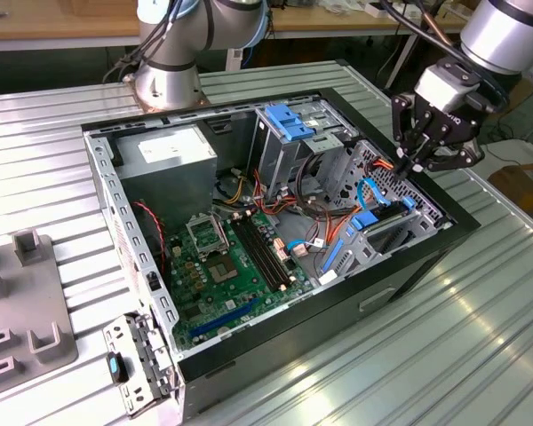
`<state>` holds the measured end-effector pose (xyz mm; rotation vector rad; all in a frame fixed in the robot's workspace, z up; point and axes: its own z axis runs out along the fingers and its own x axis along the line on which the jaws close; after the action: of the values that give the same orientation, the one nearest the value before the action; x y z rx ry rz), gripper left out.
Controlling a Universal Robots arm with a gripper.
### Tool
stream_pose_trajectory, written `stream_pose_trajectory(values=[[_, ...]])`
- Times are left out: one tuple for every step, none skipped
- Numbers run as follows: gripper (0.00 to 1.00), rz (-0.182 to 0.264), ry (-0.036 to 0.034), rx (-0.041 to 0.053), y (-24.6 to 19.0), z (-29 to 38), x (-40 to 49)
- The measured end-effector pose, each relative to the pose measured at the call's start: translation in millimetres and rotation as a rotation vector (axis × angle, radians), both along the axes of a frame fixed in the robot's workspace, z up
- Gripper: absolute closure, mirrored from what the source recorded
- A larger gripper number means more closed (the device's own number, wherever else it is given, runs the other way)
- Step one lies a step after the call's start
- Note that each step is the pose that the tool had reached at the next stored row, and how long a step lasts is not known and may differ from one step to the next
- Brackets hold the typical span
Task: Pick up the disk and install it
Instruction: 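Insert the second disk wire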
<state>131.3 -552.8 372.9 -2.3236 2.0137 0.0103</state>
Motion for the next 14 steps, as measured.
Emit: stream_pose_trajectory(values=[[0.83, 0.000, -0.0011, 0.0006, -2.0, 0.0, -3.2], [0.83, 0.000, -0.0016, 0.0007, -4.2, 0.0, -5.3], [0.83, 0.000, -0.0016, 0.0007, -6.3, -0.1, -5.9], [0.83, 0.000, -0.0016, 0.0006, -9.9, -0.2, -6.8], [0.83, -0.001, -0.0016, 0.0010, -11.6, -1.7, -7.8], [0.83, -0.003, -0.0015, 0.0007, -12.2, -3.6, -8.8], [0.83, -0.006, -0.0015, 0.0007, -12.5, -4.6, -9.4], [0.83, -0.008, -0.0015, 0.0005, -12.8, -5.1, -9.5], [0.83, -0.025, -0.0022, 0.0006, -14.7, -10.5, -9.8], [0.83, -0.026, -0.0037, 0.0005, -17.8, -16.7, -10.5], [0.83, -0.026, -0.0037, 0.0004, -17.8, -17.1, -10.5], [0.83, -0.026, -0.0037, 0.0006, -17.8, -17.2, -10.7], [0.83, -0.026, -0.0037, 0.0005, -17.9, -17.2, -10.9], [0.83, -0.026, -0.0037, 0.0006, -18.1, -17.3, -12.1]])
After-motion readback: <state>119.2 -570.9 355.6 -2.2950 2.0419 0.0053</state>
